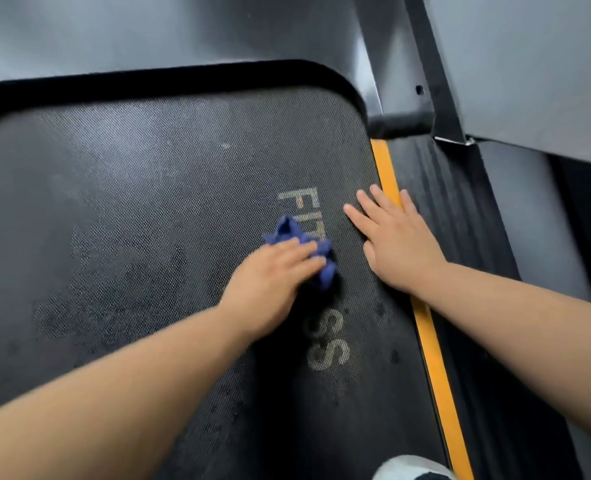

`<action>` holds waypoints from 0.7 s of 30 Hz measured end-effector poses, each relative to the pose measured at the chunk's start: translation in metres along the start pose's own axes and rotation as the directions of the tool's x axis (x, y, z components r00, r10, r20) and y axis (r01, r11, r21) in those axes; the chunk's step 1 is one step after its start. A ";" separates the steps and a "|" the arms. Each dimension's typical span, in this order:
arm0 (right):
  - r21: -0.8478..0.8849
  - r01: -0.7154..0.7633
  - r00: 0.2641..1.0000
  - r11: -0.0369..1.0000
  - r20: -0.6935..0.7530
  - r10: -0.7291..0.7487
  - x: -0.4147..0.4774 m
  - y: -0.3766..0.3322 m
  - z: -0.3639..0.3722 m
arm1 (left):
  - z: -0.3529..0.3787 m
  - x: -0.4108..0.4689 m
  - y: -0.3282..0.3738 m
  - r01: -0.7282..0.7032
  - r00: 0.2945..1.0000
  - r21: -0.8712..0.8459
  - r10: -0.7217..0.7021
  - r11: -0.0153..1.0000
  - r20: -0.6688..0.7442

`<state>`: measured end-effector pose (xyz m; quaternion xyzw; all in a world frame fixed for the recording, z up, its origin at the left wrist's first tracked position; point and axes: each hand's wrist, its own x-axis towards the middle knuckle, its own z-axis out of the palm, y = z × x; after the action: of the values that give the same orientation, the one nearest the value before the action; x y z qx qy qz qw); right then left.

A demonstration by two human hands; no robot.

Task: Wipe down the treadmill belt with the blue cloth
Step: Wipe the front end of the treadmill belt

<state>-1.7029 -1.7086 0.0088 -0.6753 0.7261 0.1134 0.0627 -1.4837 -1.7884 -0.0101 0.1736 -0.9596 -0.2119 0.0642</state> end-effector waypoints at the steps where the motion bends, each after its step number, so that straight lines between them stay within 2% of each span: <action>1: -0.001 0.001 1.000 1.000 0.001 -0.001 0.000 0.000 0.000 | -0.003 -0.009 0.002 -0.030 0.999 -0.009 0.031 0.999 0.040; 2: -0.006 0.003 1.000 1.000 -0.004 -0.003 0.000 -0.001 0.000 | -0.005 -0.009 -0.002 -0.039 0.997 -0.015 0.040 0.999 0.065; 4: -0.021 0.004 1.000 1.000 -0.016 -0.004 -0.001 -0.001 0.002 | -0.011 0.018 -0.014 0.000 1.000 -0.005 0.000 1.000 0.019; 6: -0.024 -0.009 1.000 1.000 -0.016 0.009 -0.001 -0.002 0.004 | -0.024 0.061 -0.025 0.143 0.989 -0.002 -0.143 0.990 -0.047; 8: -0.027 -0.014 1.000 1.000 -0.008 0.014 -0.001 -0.003 0.004 | -0.029 0.095 -0.037 0.285 0.958 0.013 -0.284 0.958 -0.048; 9: -0.028 -0.015 1.000 0.999 -0.001 0.015 0.000 -0.003 0.004 | -0.029 0.098 -0.036 0.309 0.950 0.018 -0.307 0.951 -0.062; 12: -0.008 -0.025 1.000 1.000 -0.005 0.025 0.000 -0.005 0.001 | -0.023 0.058 -0.019 0.172 0.982 0.038 -0.169 0.984 -0.082; 15: 0.015 -0.024 1.000 1.000 0.005 0.024 0.002 -0.009 -0.001 | -0.012 -0.010 -0.006 -0.068 0.995 0.001 0.068 0.998 0.079; 17: 0.006 -0.013 1.000 1.000 0.000 0.013 0.002 -0.009 0.001 | -0.017 -0.022 -0.024 -0.174 0.981 0.029 0.171 0.984 0.096; 18: 0.001 0.003 1.000 1.000 -0.007 -0.003 0.002 -0.009 0.003 | -0.022 -0.016 -0.038 -0.160 0.986 0.078 0.155 0.984 0.060; 19: 0.000 0.017 1.000 1.000 -0.009 -0.017 0.002 -0.010 0.005 | -0.027 -0.005 -0.053 -0.069 0.998 0.136 0.071 0.988 -0.005; 21: 0.006 0.021 1.000 1.000 -0.019 -0.021 0.001 -0.013 0.004 | -0.038 0.022 -0.081 0.220 0.974 0.197 -0.204 0.955 -0.097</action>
<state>-1.6898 -1.7090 0.0035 -0.6838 0.7198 0.1041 0.0594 -1.4720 -1.8800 -0.0099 0.2893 -0.9491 -0.1102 0.0587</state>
